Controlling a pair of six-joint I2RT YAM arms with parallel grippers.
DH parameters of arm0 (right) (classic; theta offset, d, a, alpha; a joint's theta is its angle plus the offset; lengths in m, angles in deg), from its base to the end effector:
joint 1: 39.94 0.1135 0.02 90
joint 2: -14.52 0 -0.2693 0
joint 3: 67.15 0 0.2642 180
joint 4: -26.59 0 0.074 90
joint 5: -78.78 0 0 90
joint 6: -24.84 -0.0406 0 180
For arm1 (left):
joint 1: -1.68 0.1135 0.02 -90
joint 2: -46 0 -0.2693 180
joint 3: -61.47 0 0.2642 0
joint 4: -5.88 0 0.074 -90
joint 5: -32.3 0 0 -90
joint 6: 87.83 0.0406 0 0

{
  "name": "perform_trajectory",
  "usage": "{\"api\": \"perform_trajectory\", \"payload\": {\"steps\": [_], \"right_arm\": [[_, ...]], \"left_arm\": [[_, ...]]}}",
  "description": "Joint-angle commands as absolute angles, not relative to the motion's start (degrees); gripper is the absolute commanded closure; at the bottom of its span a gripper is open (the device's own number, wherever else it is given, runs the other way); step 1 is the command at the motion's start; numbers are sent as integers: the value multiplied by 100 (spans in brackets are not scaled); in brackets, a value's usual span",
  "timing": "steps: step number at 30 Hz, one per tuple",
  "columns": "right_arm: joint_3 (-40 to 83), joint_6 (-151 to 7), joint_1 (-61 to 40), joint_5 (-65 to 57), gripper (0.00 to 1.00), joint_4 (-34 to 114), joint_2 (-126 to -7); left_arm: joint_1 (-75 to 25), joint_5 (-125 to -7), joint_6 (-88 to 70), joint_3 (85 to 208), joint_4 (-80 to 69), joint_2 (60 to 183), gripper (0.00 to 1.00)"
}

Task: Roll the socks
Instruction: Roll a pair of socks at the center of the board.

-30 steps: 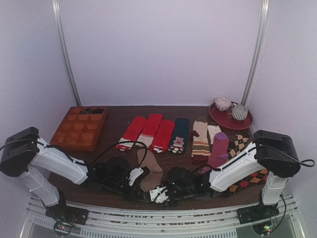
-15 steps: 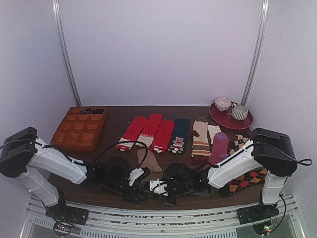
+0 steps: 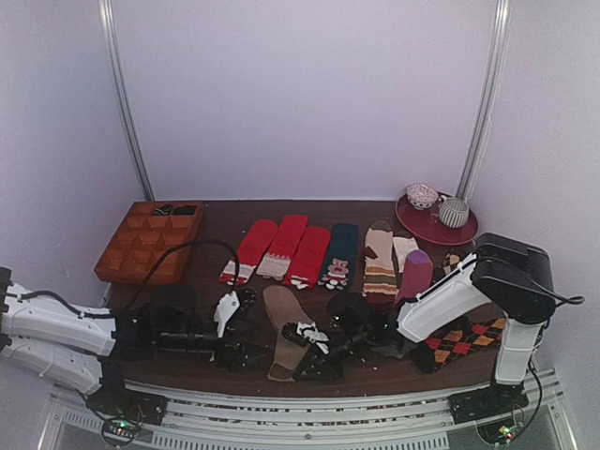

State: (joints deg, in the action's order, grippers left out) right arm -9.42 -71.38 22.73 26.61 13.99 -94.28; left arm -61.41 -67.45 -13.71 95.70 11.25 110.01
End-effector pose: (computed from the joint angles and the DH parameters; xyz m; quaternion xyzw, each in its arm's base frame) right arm 0.1413 0.3276 0.0969 -0.5271 0.6840 0.4733 0.1740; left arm 0.1003 -0.2128 0.1772 0.3776 0.7491 -0.3983 0.3711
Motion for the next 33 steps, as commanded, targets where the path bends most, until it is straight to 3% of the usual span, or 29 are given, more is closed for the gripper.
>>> {"api": "perform_trajectory", "payload": {"steps": [1,7,12,16,25,33], "right_arm": [[-1543,-8295,2151,2735,98,2249,-10027],[-1556,-8738,2077,2860,98,2196,-10293],[-1656,-8812,2010,2807,98,2173,-10283],[-1683,-8812,1970,2794,98,2197,-10291],[-1662,-8799,1871,2796,98,2315,-10295],[-1681,-8850,1829,2842,98,2270,-10351]], "left_arm": [[-6161,-7071,-857,9107,2392,10988,30],[-6287,-7600,-485,9426,2718,12125,36],[-6387,-7777,-327,9553,3224,13079,31],[-6480,-7906,-264,9716,3285,13645,34],[-6512,-7859,-315,9635,3307,13887,59],[-6527,-7505,-597,9613,3062,13994,55]]}}
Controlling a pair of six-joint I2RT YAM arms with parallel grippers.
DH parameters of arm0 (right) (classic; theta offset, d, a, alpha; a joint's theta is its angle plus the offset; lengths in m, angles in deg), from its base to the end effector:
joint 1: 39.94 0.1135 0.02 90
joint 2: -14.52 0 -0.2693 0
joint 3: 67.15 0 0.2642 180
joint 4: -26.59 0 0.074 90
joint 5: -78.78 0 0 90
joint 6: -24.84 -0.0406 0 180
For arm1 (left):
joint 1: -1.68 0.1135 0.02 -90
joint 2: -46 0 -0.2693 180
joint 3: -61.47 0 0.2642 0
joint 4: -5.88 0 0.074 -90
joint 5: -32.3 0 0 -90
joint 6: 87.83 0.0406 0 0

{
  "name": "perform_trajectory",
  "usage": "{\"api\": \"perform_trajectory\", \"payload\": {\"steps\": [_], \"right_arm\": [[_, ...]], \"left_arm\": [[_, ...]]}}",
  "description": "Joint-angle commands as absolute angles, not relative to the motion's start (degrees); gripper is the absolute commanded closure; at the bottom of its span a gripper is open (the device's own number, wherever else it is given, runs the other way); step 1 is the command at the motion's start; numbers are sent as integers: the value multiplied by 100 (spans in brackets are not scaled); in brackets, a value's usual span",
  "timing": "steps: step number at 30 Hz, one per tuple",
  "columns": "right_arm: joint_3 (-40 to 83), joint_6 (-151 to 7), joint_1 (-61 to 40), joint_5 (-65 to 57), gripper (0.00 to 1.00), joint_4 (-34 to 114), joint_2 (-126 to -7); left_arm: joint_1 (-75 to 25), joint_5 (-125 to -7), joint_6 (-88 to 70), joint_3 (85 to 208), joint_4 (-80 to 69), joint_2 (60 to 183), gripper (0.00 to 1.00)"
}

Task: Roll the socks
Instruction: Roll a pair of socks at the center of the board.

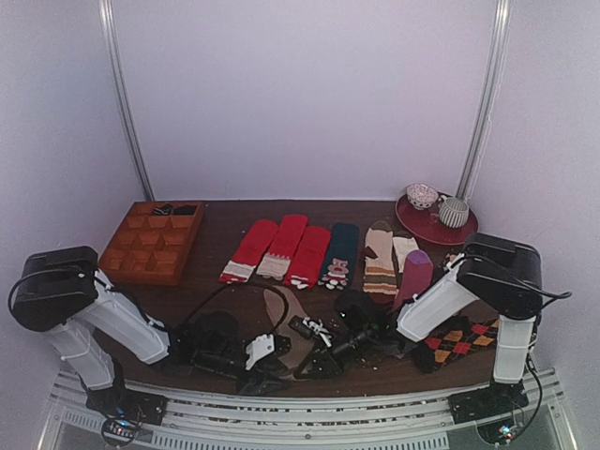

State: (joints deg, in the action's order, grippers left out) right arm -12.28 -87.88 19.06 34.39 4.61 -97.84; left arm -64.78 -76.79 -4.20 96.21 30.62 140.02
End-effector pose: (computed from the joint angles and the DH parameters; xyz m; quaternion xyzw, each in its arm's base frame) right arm 0.1543 0.3131 0.0803 -0.4238 0.7236 0.5367 0.0937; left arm 0.0942 -0.2495 0.0913 0.5038 0.7170 -0.3905 0.2821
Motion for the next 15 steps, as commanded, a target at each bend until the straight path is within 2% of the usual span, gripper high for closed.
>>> {"api": "perform_trajectory", "payload": {"steps": [1,6,8,10,11,15], "right_arm": [[-1682,-8853,1825,2842,98,2274,-10360],[-1658,-8854,1784,2885,98,2264,-10390],[-1641,-8869,1775,2917,98,2238,-10412],[-1649,-8895,1766,2948,98,2190,-10422],[-1642,-8904,1763,2962,98,2160,-10422],[-1666,-8899,1759,2963,95,2053,-10324]], "left_arm": [[-6536,-7449,-634,9582,3037,13945,55],[-6547,-7215,-770,9515,2907,13873,65],[-6547,-7263,-789,9604,2786,13958,76],[-6547,-7281,-849,9601,2738,14000,94],[-6549,-7300,-881,9592,2752,14021,99],[-6560,-7482,-980,9673,2607,14077,100]]}}
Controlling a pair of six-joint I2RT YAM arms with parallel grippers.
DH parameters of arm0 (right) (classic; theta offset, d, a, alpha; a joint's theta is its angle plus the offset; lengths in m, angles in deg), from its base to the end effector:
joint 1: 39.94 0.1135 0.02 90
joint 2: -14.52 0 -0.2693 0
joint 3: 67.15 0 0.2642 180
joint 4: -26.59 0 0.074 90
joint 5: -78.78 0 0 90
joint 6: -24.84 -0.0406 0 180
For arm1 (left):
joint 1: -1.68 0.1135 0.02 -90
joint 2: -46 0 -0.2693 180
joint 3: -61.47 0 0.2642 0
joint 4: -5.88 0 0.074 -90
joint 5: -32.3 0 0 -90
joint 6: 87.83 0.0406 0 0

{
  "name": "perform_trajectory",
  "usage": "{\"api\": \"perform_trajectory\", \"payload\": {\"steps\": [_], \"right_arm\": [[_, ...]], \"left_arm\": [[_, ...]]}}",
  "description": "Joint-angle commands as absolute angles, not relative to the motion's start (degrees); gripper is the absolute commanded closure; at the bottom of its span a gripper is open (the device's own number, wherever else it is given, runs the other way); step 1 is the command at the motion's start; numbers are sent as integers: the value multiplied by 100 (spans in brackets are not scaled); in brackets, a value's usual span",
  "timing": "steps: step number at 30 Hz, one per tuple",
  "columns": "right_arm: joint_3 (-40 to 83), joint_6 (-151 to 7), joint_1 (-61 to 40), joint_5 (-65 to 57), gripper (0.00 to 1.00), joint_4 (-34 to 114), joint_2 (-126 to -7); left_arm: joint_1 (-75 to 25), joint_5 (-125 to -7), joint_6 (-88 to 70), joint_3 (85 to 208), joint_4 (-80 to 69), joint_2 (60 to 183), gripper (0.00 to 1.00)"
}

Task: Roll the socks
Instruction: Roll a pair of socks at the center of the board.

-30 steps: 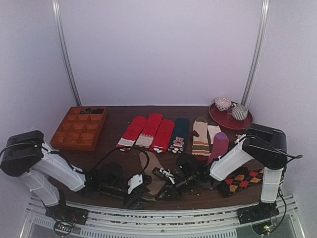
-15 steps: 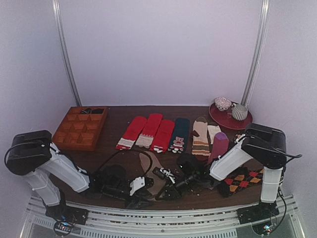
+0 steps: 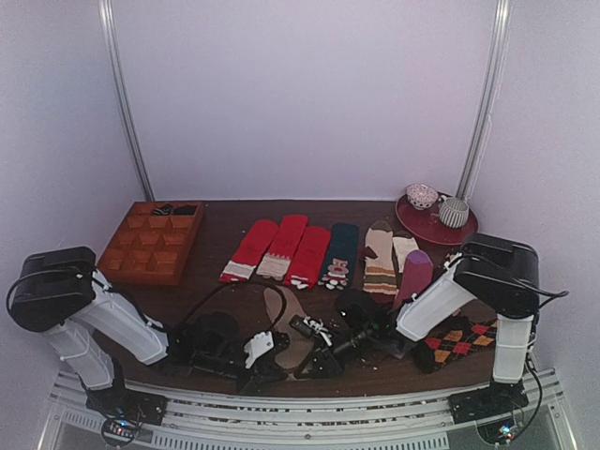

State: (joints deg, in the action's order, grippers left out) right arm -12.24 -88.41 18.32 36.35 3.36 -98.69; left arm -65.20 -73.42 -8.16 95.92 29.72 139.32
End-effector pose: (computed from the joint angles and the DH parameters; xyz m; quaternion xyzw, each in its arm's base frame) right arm 0.1576 0.3117 0.0780 -0.4216 0.7184 0.5466 0.0861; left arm 0.0939 -0.2478 0.0913 0.4719 0.7440 -0.3801 0.2816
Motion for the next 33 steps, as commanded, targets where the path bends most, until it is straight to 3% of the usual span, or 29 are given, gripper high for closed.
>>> {"api": "perform_trajectory", "payload": {"steps": [1,4,11,18,33], "right_arm": [[-1702,-8875,1761,2943,91,1988,-10230],[-1792,-8555,1753,2700,77,1888,-9726],[-2302,-7076,1955,1283,58,1205,-8046],[-3224,-5191,2640,-212,52,31,-6710],[-2638,-4954,2645,948,47,298,-7579]], "left_arm": [[-6556,-7502,-1038,9727,2472,14081,100],[-6548,-7398,-1269,10171,1560,14268,100],[-6418,-7934,-1754,10917,-90,15246,100],[-6251,-8206,-2022,10818,-532,15236,100],[-6108,-8382,-1990,10893,-812,15245,100]]}}
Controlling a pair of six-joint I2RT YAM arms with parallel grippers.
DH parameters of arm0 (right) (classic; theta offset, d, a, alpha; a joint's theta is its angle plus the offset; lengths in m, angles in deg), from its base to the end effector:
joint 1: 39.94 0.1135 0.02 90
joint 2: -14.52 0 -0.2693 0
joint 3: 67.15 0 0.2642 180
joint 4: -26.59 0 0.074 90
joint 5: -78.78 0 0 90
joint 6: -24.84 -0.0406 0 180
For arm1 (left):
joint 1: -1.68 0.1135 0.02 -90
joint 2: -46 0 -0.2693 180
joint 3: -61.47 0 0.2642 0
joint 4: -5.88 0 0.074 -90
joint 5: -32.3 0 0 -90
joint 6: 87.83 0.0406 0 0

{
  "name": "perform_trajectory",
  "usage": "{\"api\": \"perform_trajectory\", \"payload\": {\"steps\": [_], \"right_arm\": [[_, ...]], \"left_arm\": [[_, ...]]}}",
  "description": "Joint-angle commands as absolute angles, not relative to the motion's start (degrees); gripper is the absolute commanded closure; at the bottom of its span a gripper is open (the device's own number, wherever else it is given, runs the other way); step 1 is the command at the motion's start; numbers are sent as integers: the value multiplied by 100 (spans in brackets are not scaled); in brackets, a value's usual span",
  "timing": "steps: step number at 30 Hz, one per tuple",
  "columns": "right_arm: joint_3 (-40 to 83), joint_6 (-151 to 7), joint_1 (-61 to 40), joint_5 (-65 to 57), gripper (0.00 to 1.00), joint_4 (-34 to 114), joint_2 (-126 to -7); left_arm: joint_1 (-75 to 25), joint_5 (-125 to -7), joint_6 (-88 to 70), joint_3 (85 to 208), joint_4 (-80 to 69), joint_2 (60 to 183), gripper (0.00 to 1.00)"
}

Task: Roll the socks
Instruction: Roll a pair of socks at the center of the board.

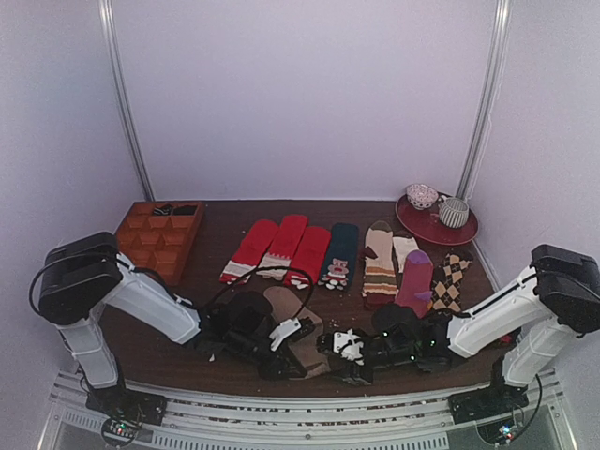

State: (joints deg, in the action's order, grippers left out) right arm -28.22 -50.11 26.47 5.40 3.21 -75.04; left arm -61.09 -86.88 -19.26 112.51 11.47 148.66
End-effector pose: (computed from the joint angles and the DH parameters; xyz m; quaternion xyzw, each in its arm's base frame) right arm 0.1038 0.2667 0.1269 -0.6083 0.5911 0.3345 0.4108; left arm 0.1284 -0.2927 0.0904 0.4050 0.8063 -0.4162 0.1122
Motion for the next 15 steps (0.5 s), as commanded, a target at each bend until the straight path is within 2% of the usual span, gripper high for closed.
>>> {"api": "perform_trajectory", "payload": {"steps": [1,11,13,15], "right_arm": [[-2615,-4951,2643,965,47,334,-7639],[-2287,-4971,2643,782,50,467,-8247],[-2270,-5031,2641,736,55,452,-8286],[-2249,-5147,2622,726,69,440,-8320]], "left_arm": [[-6106,-8382,-1986,10895,-813,15244,100],[-6099,-8366,-1924,10880,-804,15244,100],[-6099,-8362,-1917,10889,-796,15248,100],[-6099,-8371,-1903,10896,-787,15276,100]]}}
